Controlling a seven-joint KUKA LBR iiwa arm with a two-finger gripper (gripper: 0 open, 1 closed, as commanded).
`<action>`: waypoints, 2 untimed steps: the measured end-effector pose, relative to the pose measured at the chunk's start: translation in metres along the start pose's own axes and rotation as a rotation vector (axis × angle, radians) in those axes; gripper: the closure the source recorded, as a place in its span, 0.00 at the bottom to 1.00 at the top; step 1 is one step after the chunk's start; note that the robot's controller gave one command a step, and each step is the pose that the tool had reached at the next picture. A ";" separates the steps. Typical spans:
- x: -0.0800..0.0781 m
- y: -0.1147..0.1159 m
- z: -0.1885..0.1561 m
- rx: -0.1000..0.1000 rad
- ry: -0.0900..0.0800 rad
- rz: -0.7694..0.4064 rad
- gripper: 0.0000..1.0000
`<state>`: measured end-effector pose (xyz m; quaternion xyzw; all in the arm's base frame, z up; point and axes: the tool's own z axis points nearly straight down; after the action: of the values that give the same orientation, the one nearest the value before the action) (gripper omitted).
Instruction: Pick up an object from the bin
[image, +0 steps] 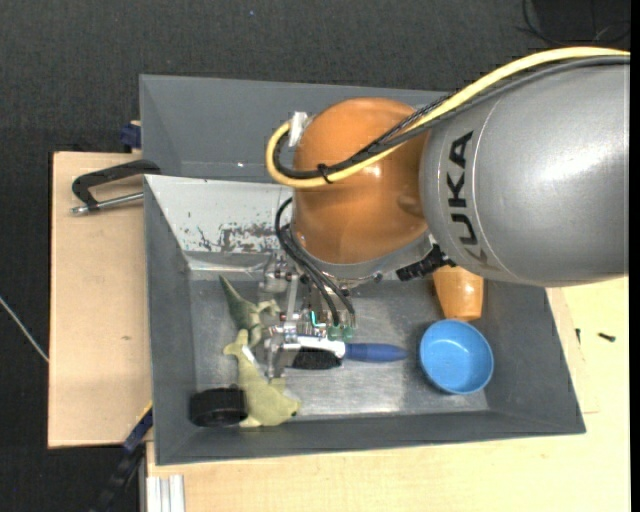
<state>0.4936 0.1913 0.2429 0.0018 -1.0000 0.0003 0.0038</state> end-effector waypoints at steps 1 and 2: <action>-0.033 -0.071 0.168 -0.006 -0.016 0.293 0.00; -0.026 -0.062 0.140 -0.006 -0.015 0.299 0.00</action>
Offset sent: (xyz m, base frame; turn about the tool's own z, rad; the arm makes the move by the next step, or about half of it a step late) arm 0.0273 -0.0711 -0.1729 0.2894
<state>0.5187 0.1289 0.1027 -0.1473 -0.9891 -0.0022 -0.0036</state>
